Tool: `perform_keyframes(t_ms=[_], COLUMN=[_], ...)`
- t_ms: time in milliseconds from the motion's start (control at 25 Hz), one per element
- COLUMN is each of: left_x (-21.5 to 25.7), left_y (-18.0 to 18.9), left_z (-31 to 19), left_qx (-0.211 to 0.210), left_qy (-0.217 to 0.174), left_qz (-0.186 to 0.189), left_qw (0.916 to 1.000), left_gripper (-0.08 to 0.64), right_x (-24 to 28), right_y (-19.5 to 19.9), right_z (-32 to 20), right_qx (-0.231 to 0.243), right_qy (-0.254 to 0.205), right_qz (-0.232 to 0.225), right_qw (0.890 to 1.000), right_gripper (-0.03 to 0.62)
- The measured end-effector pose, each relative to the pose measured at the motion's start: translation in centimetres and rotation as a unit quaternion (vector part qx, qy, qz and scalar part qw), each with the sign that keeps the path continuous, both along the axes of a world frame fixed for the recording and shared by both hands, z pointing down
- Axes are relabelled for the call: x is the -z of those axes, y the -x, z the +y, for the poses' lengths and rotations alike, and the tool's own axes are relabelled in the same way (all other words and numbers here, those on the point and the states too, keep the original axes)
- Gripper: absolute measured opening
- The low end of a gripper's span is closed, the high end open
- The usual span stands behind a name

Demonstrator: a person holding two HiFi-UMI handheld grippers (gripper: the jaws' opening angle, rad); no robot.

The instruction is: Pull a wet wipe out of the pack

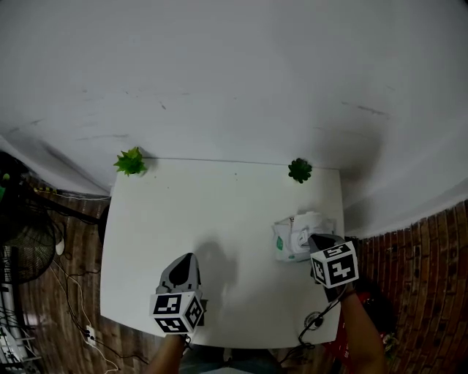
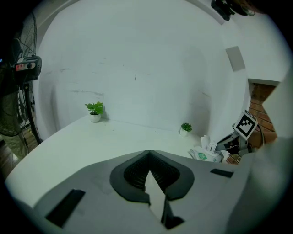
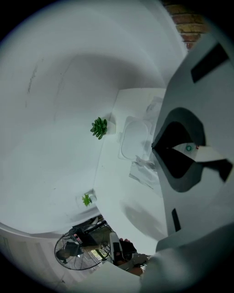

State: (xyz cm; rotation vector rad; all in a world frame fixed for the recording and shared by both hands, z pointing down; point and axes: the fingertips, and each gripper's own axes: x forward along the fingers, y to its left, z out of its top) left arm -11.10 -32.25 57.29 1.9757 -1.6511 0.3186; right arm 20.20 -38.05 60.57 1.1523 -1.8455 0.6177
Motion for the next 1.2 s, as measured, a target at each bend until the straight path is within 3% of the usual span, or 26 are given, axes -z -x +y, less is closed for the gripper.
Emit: perform_keyframes(t_ms=[1200], left_x=[5.1], left_y=[1.4], left_z=[1.2], left_qx=[-0.005], left_qy=[-0.052], left_qz=[0.007], left_qw=[0.9986], left_gripper=[0.002], right_x=[8.7], right_y=[-0.7], right_z=[0.1], right_qx=[-0.037], right_qy=[-0.079], right_qz=[-0.016], right_qw=[0.996], right_gripper=[0.002])
